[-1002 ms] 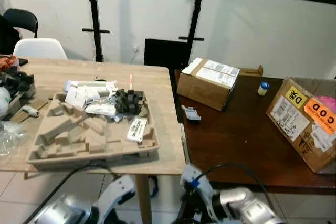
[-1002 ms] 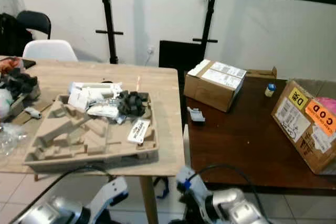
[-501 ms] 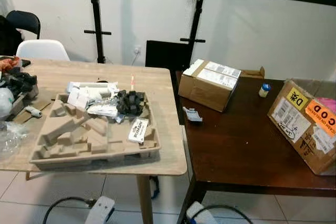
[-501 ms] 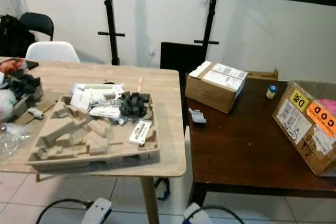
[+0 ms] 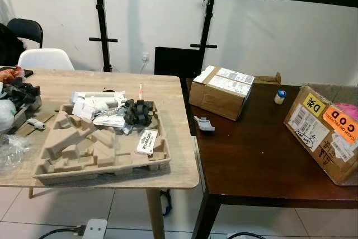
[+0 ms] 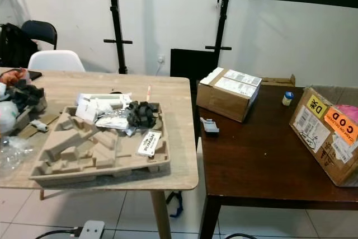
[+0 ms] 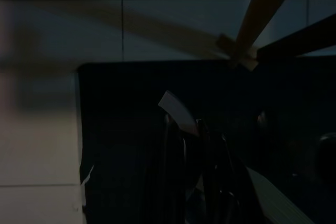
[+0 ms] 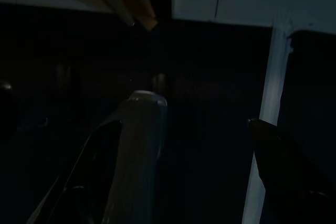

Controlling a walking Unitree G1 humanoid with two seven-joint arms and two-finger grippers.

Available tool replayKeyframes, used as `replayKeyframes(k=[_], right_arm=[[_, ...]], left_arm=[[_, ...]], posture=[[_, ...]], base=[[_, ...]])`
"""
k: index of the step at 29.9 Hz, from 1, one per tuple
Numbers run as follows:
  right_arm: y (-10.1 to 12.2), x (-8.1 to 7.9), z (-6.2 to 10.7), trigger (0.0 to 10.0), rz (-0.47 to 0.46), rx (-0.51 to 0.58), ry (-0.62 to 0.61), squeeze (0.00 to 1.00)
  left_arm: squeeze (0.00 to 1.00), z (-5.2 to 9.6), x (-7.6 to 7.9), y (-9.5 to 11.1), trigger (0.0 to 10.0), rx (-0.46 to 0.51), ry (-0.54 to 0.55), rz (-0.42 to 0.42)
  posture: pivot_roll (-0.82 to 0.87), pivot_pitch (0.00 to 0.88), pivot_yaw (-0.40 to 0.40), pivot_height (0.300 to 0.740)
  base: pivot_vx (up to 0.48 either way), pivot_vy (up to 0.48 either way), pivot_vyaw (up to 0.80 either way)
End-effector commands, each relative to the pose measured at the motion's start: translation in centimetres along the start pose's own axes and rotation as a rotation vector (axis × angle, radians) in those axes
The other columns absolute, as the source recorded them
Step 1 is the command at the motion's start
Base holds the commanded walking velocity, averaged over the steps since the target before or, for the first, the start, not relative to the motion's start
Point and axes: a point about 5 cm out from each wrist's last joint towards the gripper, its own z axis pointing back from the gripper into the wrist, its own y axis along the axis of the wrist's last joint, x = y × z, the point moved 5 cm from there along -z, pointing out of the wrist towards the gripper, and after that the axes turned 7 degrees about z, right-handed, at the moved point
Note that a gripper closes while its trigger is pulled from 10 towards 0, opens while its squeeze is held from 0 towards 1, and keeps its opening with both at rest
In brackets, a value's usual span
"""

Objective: Picking trash to rubbish bin

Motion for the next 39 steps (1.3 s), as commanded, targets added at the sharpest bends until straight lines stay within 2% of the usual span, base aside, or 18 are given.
replayKeyframes(k=[1,5,6,17,21,26,39], right_arm=[[0.0,0.4,0.0,10.0,-0.009,0.007,-0.019,0.0],[0.4,0.1,-0.1,10.0,0.005,0.031,-0.011,0.0],[0.6,0.1,-0.1,10.0,-0.018,0.038,-0.011,0.0],[1.0,-0.2,-0.1,10.0,0.034,0.048,0.004,0.0],[1.4,-0.6,-0.1,10.0,0.081,0.059,0.037,0.0],[1.5,-0.7,-0.1,10.0,0.08,0.063,0.047,0.0],[1.8,-0.7,-0.1,10.0,0.089,0.073,0.059,0.0]], left_arm=[[0.0,-0.2,0.5,0.6,10.0,0.039,-0.01,-0.005],[0.0,-0.2,0.1,1.4,10.0,0.108,0.025,0.006],[0.0,-0.2,0.1,1.6,10.0,0.122,0.032,0.013],[0.0,-0.1,-0.7,0.3,10.0,0.091,0.064,0.02],[0.0,-0.1,-0.7,-0.1,10.0,0.093,0.068,0.027],[0.0,-0.1,-0.4,-0.3,10.0,0.087,0.06,0.034],[0.0,-0.3,0.2,0.2,10.0,0.102,0.047,0.036]], posture=[[0.03,0.038,-0.019,0.74],[0.03,0.036,-0.018,0.74],[0.03,0.035,-0.019,0.74],[0.04,0.039,-0.034,0.74],[0.04,0.04,-0.044,0.74],[0.04,0.043,-0.052,0.74],[0.03,0.051,-0.059,0.74]], base=[[0.0,0.0,0.0],[0.0,0.0,0.0],[0.0,0.0,-0.8],[0.0,0.0,-0.8],[0.0,0.0,0.0],[0.0,0.0,0.0],[0.0,-0.338,0.0]])
